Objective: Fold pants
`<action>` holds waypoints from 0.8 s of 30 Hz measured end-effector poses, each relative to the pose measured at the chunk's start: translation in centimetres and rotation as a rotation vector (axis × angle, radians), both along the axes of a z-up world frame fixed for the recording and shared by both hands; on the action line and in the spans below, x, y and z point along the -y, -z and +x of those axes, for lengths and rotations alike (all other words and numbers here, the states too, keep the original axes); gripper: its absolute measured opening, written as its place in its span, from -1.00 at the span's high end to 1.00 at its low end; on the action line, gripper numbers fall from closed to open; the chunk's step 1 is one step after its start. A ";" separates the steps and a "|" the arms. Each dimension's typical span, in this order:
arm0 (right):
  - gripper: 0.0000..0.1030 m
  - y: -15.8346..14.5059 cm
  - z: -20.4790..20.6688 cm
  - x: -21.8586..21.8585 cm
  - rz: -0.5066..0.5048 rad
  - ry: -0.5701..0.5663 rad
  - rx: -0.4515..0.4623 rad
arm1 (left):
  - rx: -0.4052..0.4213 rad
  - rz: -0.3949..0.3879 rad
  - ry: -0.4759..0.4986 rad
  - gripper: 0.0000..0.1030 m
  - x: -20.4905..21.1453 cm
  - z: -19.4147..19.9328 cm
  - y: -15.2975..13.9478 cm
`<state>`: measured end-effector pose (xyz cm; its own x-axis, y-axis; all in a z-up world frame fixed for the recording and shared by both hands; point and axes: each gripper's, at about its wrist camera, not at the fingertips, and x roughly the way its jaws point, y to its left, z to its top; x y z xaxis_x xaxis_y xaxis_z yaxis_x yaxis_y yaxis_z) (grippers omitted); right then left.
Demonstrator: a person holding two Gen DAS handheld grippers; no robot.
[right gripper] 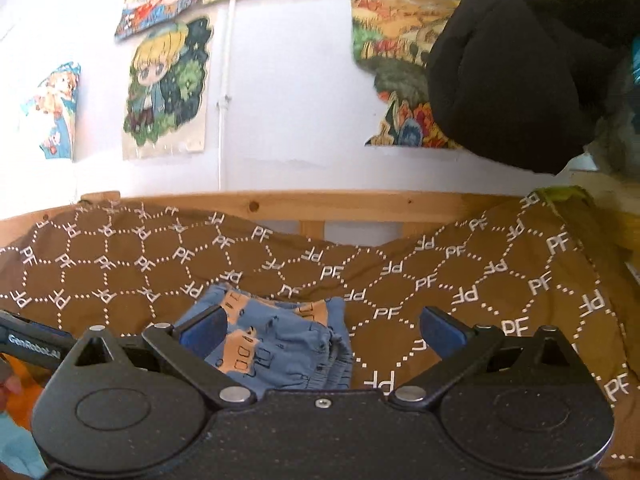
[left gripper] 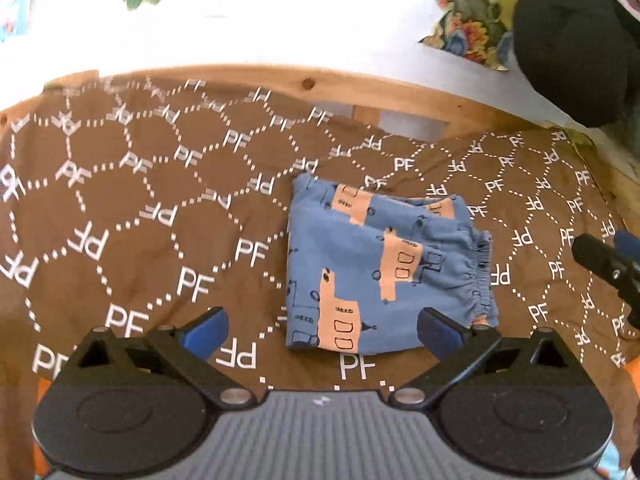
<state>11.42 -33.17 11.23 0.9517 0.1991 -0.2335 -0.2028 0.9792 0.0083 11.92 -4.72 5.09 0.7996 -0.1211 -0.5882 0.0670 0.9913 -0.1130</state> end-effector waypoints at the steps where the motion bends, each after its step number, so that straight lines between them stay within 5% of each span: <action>1: -0.99 -0.1 -0.5 0.0 0.002 0.002 0.011 | 0.011 0.014 0.002 -0.99 0.2 -0.3 -0.2; 17: -0.99 0.3 -4.9 1.1 0.037 0.051 0.032 | 0.113 0.145 0.048 -0.99 2.3 -4.0 -0.9; 24: -0.99 2.1 -6.3 1.4 0.073 0.110 -0.034 | 0.205 0.162 0.082 -0.99 2.6 -5.9 -0.2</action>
<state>5.15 -34.55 9.10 0.9606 0.1112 -0.2546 -0.0923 0.9921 0.0851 6.03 -7.30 5.29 0.8956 -0.1075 -0.4318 0.1524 0.9858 0.0708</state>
